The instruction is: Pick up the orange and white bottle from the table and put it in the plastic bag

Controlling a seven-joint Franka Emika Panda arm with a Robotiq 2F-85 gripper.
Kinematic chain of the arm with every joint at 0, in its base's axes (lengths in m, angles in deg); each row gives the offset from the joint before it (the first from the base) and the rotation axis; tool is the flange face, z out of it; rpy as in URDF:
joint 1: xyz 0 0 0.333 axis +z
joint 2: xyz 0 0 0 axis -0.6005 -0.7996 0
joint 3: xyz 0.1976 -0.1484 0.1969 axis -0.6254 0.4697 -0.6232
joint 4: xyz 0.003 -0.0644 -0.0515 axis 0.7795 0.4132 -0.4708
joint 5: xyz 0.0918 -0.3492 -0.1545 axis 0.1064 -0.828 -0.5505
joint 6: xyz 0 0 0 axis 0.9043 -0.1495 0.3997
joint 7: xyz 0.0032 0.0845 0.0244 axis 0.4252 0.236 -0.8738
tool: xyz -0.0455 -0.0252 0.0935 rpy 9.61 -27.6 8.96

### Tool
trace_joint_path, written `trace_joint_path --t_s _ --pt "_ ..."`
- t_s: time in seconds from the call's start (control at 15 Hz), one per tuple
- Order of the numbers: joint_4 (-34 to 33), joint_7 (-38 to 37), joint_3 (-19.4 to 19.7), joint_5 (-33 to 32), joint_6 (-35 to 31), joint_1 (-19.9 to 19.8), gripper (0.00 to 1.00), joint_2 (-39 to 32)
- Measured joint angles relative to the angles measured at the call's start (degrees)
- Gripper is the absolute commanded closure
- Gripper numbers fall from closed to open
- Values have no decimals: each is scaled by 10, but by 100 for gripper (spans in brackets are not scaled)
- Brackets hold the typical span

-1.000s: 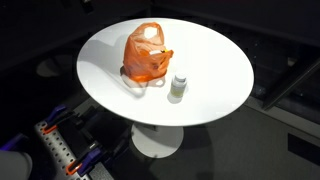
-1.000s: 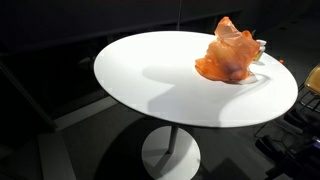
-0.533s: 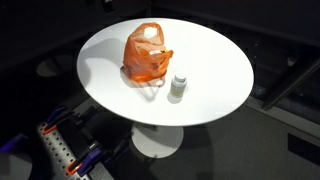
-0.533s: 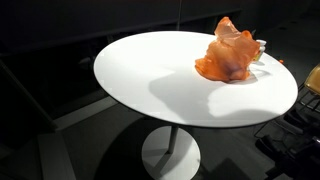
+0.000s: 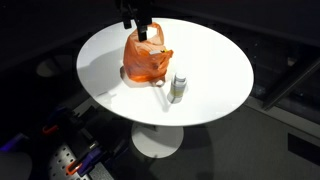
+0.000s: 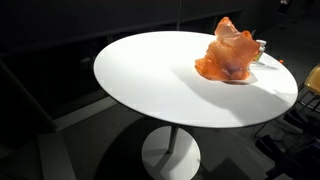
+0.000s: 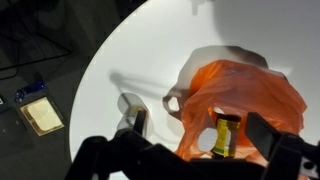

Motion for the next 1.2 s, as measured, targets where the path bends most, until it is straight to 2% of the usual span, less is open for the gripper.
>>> trace_joint_path --t_s 0.47,0.87,1.2 --pt "-40 -54 24 -32 -22 -10 0 -100" --pt "-40 -54 25 -32 -22 -6 0 -101" --pt "-58 -91 45 -32 -24 -9 0 -127"
